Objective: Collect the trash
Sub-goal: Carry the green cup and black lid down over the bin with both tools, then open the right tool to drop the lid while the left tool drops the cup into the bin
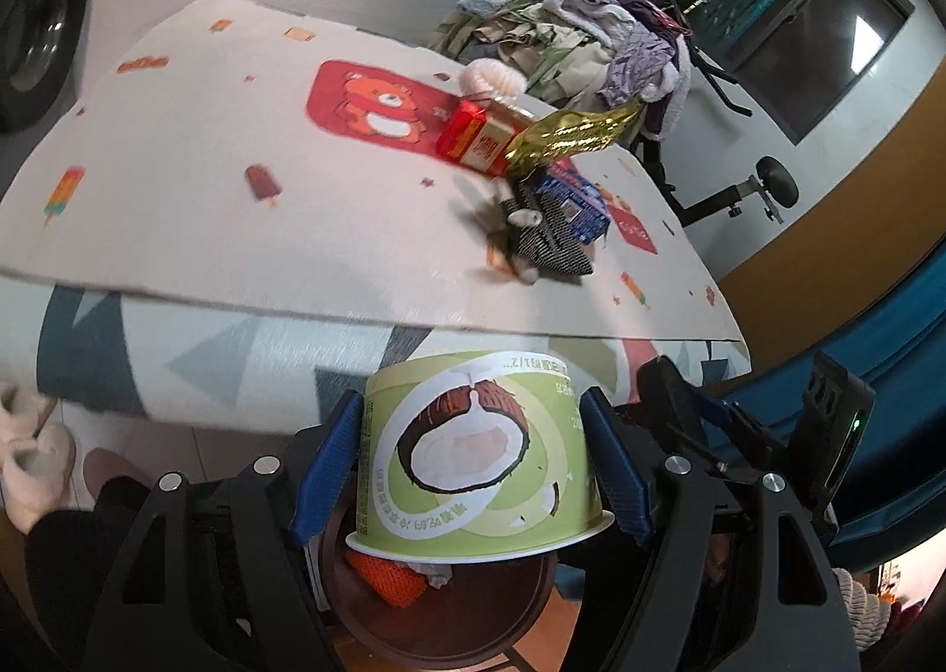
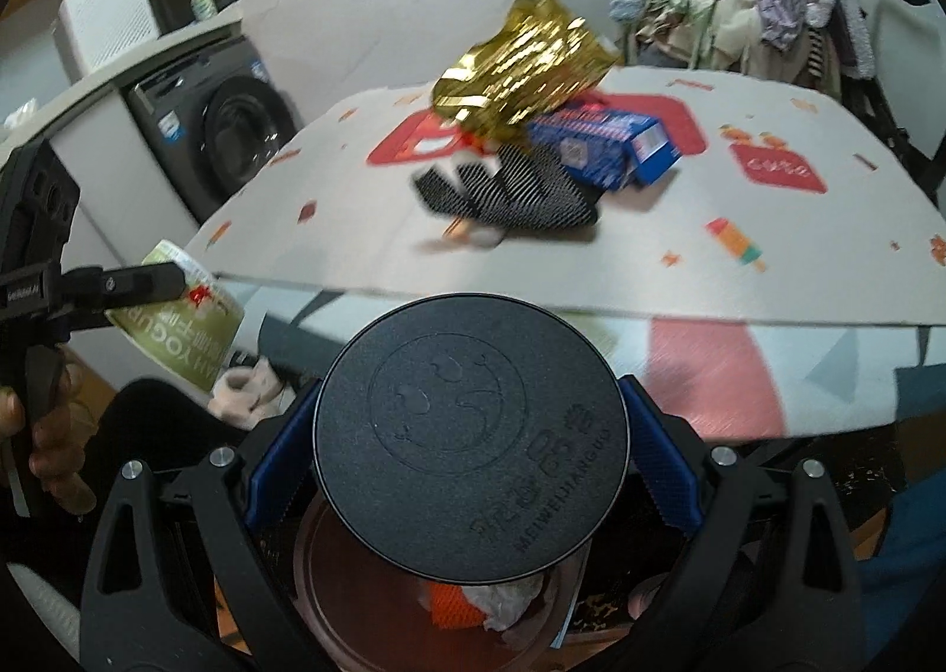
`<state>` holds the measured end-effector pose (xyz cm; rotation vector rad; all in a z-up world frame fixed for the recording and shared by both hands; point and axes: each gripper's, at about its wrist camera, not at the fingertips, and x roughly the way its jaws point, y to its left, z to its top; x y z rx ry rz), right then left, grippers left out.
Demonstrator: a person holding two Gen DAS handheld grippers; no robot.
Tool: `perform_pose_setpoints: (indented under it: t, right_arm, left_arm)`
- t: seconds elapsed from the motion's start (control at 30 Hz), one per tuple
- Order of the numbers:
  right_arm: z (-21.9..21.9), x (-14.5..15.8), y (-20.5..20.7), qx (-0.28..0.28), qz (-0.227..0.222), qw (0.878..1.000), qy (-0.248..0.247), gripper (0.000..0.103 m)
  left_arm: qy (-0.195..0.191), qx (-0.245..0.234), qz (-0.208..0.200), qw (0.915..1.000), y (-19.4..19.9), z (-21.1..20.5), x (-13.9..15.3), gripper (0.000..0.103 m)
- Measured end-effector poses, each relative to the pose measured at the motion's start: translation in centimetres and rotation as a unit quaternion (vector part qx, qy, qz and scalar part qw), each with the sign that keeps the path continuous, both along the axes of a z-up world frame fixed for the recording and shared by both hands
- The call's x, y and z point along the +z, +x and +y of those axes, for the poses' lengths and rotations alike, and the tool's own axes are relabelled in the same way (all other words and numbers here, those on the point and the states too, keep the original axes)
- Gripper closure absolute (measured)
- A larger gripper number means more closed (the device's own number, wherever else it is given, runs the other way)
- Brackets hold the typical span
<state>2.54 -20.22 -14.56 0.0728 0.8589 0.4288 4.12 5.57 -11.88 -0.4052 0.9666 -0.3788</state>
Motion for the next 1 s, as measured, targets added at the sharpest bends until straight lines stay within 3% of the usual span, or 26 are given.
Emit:
perform_pose_setpoints:
  t: [0.6,0.87,1.0]
  right_arm:
    - [3.7,-3.3,-0.9,0.068,0.039,0.996,-0.049,0.009]
    - [3.7,-3.7,-0.6,0.061,0.048,0.996,-0.051,0.006]
    - [2.9,-3.2,-0.6,0.035,0.031,0.998,-0.048,0.006]
  left_arm:
    - [-0.004,0.001,0.003,1.0000,-1.4,0.3,-2.1,0.031]
    - [0.001,-0.001,0.005,1.0000,-1.7,0.2,-3.0,0.030]
    - [0.005,-0.010,-0.001,0.9999,-1.9,-0.2,-3.3,0.030]
